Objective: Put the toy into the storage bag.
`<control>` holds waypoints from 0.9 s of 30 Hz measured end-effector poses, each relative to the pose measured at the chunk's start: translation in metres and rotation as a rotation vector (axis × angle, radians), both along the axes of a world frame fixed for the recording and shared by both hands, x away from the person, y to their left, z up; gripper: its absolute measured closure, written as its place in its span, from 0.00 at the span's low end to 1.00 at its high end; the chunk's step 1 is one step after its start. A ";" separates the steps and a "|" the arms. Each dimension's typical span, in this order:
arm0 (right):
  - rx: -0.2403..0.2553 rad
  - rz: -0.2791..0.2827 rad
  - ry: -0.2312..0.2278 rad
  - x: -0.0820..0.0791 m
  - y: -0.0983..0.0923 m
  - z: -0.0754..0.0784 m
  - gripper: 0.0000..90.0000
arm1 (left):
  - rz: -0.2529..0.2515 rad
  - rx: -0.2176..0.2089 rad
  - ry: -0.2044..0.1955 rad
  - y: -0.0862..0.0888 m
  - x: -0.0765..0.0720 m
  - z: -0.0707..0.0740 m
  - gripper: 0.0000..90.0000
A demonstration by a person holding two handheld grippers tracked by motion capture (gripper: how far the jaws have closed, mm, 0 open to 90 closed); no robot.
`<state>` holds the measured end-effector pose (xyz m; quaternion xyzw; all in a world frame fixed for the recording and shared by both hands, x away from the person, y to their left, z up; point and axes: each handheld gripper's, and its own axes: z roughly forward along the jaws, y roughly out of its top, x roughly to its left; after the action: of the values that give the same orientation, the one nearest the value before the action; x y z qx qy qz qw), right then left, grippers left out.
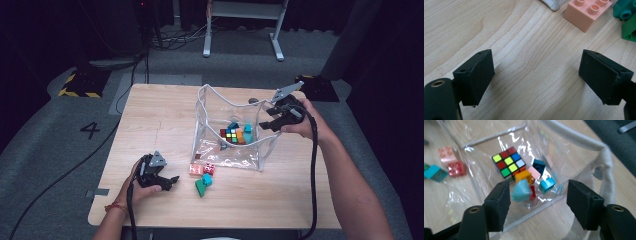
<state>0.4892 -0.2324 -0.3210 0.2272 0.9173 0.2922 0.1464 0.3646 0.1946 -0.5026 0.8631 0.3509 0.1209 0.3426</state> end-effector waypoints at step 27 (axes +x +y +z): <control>0.364 -0.121 -0.257 -0.085 -0.073 -0.001 0.26 | -0.004 0.001 0.000 0.000 0.000 0.000 0.15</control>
<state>0.4037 -0.3056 -0.3222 0.2655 0.8079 0.4702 0.2360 0.3647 0.1946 -0.5026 0.8638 0.3493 0.1202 0.3425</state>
